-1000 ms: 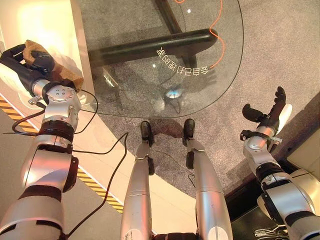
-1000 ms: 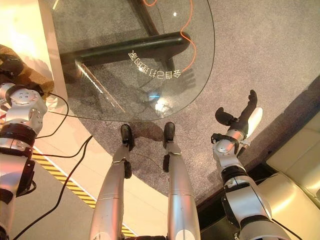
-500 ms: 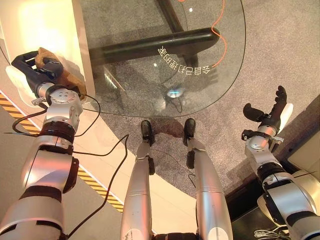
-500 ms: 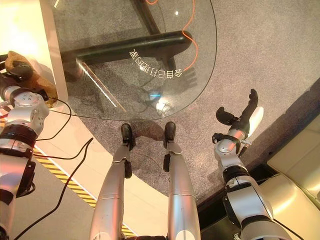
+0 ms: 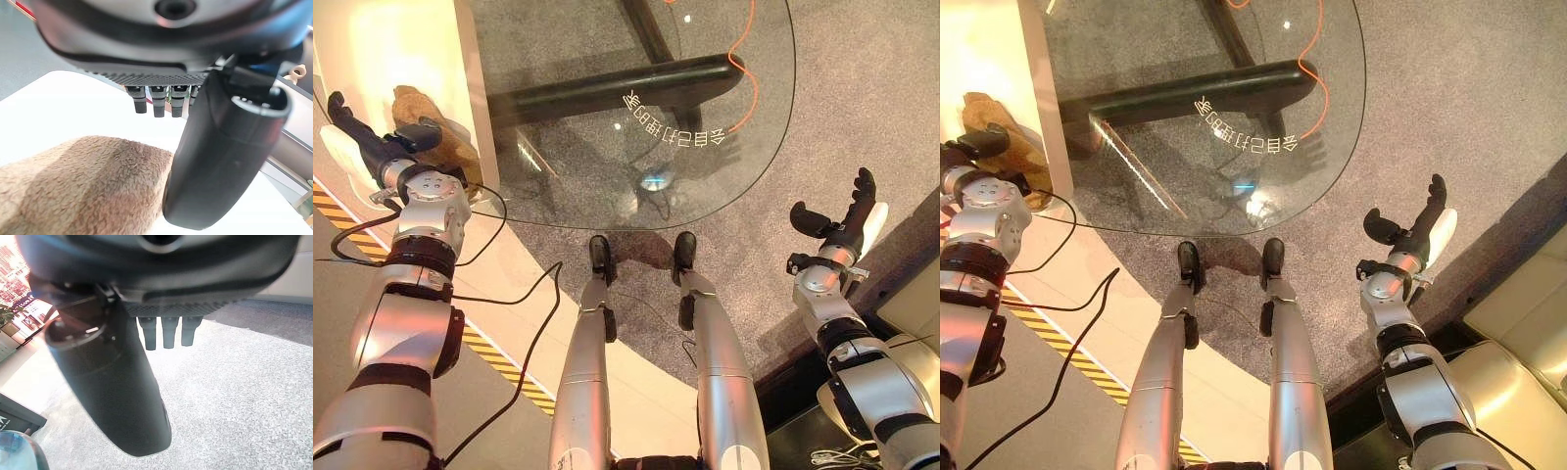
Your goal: Wipe the table with a cloth and put it in the basket.
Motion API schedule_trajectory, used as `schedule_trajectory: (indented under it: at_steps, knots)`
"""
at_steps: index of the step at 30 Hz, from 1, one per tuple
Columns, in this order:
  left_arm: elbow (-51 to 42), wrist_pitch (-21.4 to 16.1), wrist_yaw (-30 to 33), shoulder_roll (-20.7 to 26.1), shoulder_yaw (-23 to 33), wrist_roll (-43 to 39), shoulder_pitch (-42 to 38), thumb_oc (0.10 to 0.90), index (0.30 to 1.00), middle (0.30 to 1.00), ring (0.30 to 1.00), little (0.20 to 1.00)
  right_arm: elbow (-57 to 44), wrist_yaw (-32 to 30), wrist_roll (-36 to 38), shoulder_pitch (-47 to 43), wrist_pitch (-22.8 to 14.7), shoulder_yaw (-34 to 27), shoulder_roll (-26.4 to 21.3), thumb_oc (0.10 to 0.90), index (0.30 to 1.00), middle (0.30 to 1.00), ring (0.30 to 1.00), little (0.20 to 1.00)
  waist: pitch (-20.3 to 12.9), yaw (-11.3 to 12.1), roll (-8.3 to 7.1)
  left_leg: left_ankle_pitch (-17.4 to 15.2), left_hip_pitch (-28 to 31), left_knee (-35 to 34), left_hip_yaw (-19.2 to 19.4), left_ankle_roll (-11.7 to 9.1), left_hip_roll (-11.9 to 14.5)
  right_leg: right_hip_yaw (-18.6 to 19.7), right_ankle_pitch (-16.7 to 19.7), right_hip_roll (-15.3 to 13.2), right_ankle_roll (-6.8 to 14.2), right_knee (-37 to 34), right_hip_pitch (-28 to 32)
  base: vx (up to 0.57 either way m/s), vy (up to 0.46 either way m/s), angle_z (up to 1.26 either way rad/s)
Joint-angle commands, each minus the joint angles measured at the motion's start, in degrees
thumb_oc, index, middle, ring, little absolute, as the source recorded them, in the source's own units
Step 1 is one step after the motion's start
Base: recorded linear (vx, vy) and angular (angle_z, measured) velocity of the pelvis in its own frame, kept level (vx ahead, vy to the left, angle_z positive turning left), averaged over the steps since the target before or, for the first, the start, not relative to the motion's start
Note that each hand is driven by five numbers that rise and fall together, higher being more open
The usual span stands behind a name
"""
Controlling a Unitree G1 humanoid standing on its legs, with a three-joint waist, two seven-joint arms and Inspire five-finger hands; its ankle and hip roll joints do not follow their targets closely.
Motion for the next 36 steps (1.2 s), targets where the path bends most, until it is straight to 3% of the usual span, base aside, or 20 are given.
schedule_trajectory:
  at_steps: [1,3,4,7,11,12,17,18,22,26,29,31,36]
  knots:
    - [-1.3,-4.8,2.0,7.4,1.9,-0.4,-2.0,0.800,0.900,0.900,0.900,0.900,-1.1,-1.6,1.4,3.5,-2.7,-2.6,-3.4,0.800,0.900,0.900,0.900,0.900,-1.6,-0.1,0.40,-5.3,3.6,3.7,2.6,2.5,-3.8,-0.1,-3.2,3.8,1.5,-1.0,4.7,0.00,0.000,0.00]
    - [-2.0,-7.1,1.8,7.5,2.5,-1.2,-1.4,0.800,0.900,0.900,0.900,0.900,-0.1,0.0,1.7,4.1,-1.5,-2.6,-3.2,0.800,0.900,0.900,0.900,0.900,-1.6,-0.2,0.34,-5.3,5.4,2.9,2.5,2.5,-3.9,0.1,-3.0,4.0,1.7,-1.8,6.4,-0.01,-0.020,0.02]
    - [-3.0,-9.9,1.1,7.7,3.3,-2.1,-0.4,0.800,0.900,0.900,0.900,0.900,0.9,2.9,2.9,4.9,0.3,-2.7,-2.7,0.800,0.900,0.900,0.900,0.900,-1.6,-0.2,0.25,-5.3,7.4,2.1,2.5,2.4,-4.1,0.2,-2.8,4.0,1.8,-2.7,8.3,-0.01,-0.045,0.03]
    - [-6.1,-13.4,-0.6,8.3,5.3,-2.7,2.4,0.800,0.900,0.900,0.900,0.900,4.4,8.8,4.9,7.0,3.6,-3.2,-1.6,0.800,0.900,0.900,0.900,0.900,-1.6,0.3,0.00,-5.0,12.7,-0.2,2.5,2.1,-4.2,0.0,-2.4,3.6,2.4,-5.1,14.1,0.01,-0.061,0.02]
    - [-9.7,-15.7,-4.1,9.3,8.6,-4.0,7.4,0.800,0.900,0.900,0.900,0.900,6.8,14.6,6.5,10.8,6.8,-5.1,-1.0,0.800,0.900,0.900,0.900,0.900,-2.0,1.3,-0.48,-4.3,20.9,-4.3,2.1,1.6,-4.2,-0.6,-1.7,2.7,3.2,-9.2,22.6,0.04,-0.074,0.00]
    - [-10.7,-15.9,-5.0,9.5,9.9,-4.1,10.1,0.800,0.900,0.900,0.900,0.900,7.5,16.2,6.1,13.0,7.2,-5.9,-0.8,0.800,0.900,0.900,0.900,0.900,-3.6,1.7,-0.55,-4.0,23.1,-6.0,1.9,1.3,-4.2,-0.7,-1.4,2.3,3.5,-11.0,25.0,0.11,-0.091,-0.05]
    - [-12.6,-15.5,-12.9,9.2,17.0,-2.4,23.6,0.800,0.900,0.900,0.900,0.900,8.3,21.7,4.4,21.3,9.4,-8.9,-0.1,0.800,0.900,0.900,0.900,0.900,-10.9,3.0,-0.82,-3.3,32.3,-13.7,2.0,1.0,-4.3,-0.6,0.4,0.4,5.1,-18.8,34.9,0.13,-0.042,-0.03]
    - [-12.8,-14.8,-15.4,8.2,19.5,-0.7,29.3,0.800,0.900,0.900,0.900,0.900,8.3,23.2,3.2,24.5,9.9,-10.0,0.2,0.800,0.900,0.900,0.900,0.900,-13.4,3.4,-0.65,-3.3,35.3,-15.9,1.8,1.0,-4.3,-0.6,0.8,0.1,5.4,-21.2,38.2,0.14,0.010,-0.07]
    - [-11.3,-13.9,-21.7,5.4,23.3,-0.1,39.5,0.800,0.900,0.900,0.900,0.900,9.7,25.9,0.5,29.9,11.1,-11.8,1.8,0.800,0.900,0.900,0.900,0.900,-18.4,3.8,-0.42,-3.2,41.5,-19.7,1.4,1.2,-4.3,-0.9,1.1,0.1,5.9,-24.7,44.8,0.15,0.000,-0.05]
    - [-8.7,-12.5,-28.5,2.3,24.7,-0.1,46.4,0.800,0.900,0.900,0.900,0.900,10.5,26.6,-1.9,33.7,12.9,-12.7,3.5,0.800,0.900,0.900,0.900,0.900,-22.3,4.1,-0.24,-3.9,45.0,-20.7,0.9,1.5,-4.2,-1.0,0.8,0.2,6.0,-25.9,48.6,0.17,0.004,0.09]
    - [-4.1,-11.1,-34.9,-2.7,24.5,1.5,52.6,0.800,0.900,0.900,0.900,0.900,11.4,27.5,-5.8,36.5,15.5,-13.4,4.9,0.800,0.900,0.900,0.900,0.900,-25.4,4.2,-0.52,-5.1,48.0,-20.6,0.9,1.8,-4.0,-1.0,0.7,0.1,6.2,-27.1,51.7,0.16,0.002,0.05]
    - [0.4,-11.6,-38.7,-6.4,23.9,1.7,55.7,0.800,0.900,0.900,0.900,0.900,12.9,29.0,-8.6,37.4,17.3,-13.7,5.1,0.800,0.900,0.900,0.900,0.900,-26.4,4.3,-0.82,-5.7,49.6,-20.6,1.2,2.0,-3.8,-1.3,0.8,-0.1,6.3,-28.0,53.5,0.11,-0.003,-0.01]
    - [7.6,-8.8,-47.3,-12.2,20.9,6.2,59.0,0.800,0.900,0.900,0.900,0.900,15.6,32.1,-12.0,37.9,20.4,-13.8,6.0,0.800,0.900,0.900,0.900,0.900,-27.8,4.8,-1.36,-6.6,51.6,-20.7,1.8,2.0,-3.3,-2.3,0.8,-0.3,6.3,-29.1,55.9,0.06,-0.014,-0.02]
